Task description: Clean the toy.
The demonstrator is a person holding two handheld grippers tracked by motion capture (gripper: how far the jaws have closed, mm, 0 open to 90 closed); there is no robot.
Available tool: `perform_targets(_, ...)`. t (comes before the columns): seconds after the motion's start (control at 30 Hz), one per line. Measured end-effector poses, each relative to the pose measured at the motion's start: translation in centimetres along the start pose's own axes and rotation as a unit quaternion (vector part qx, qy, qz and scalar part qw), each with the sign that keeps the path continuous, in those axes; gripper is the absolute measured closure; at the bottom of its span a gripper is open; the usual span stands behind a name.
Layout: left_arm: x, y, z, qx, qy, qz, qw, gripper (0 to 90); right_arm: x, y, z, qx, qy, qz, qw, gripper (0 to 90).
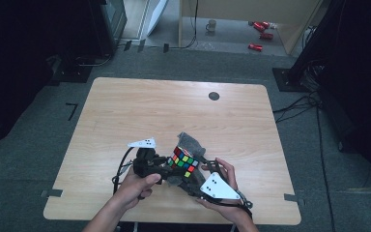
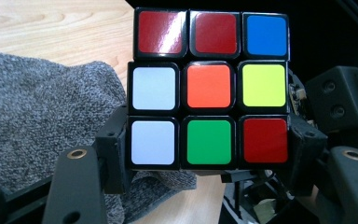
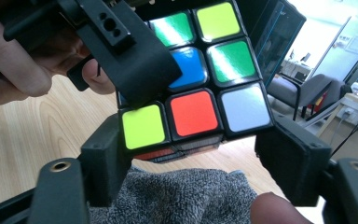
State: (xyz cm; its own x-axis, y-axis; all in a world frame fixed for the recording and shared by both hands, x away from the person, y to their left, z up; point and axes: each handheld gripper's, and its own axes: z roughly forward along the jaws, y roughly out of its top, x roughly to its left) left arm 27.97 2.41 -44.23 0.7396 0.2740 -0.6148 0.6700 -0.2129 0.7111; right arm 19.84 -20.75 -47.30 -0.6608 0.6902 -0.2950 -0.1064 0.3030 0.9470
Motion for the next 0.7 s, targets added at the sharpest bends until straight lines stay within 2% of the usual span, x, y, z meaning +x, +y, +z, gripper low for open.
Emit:
perform_targets(0.03,0.00,0.00,0.00,0.000,0.000,0.000,1.0000,35.2,0.00,0.00,0.00,0.000,0.000,0.000,1.0000,30.0)
perform_targets(0.07,0.22,-0.02,0.04,0.001,-0.007,-0.012,0.9999,35.2,0.04,-0.02,0.04,0.003,-0.002,-0.008,1.0000,30.9)
perform_targets(0.13,0.40,-0.01,0.05,0.002,-0.012,-0.020,0.9997,35.1,0.05,-0.09,0.04,0.007,-0.002,-0.015,0.9999,31.9)
perform_targets(0.17,0.40,-0.01,0.05,0.002,-0.012,-0.020,0.9997,35.0,0.04,-0.11,0.01,0.007,-0.002,-0.017,0.9998,32.2)
perform_targets(0.2,0.56,0.03,0.01,0.000,-0.021,-0.031,0.9993,34.8,0.00,-0.13,-0.04,0.009,-0.001,-0.018,0.9998,33.3)
perform_targets(0.27,0.71,0.05,0.06,-0.001,-0.028,-0.039,0.9988,34.4,-0.06,-0.13,-0.13,0.006,0.001,-0.016,0.9999,33.8)
perform_targets(0.57,0.80,0.04,0.06,-0.004,-0.029,-0.049,0.9984,33.8,-0.05,-0.04,-0.21,0.007,0.004,-0.012,0.9999,34.1)
perform_targets(0.7,0.77,-0.07,0.22,0.000,-0.029,-0.047,0.9985,34.8,-0.03,-0.17,-0.18,0.009,0.002,-0.008,0.9999,33.2)
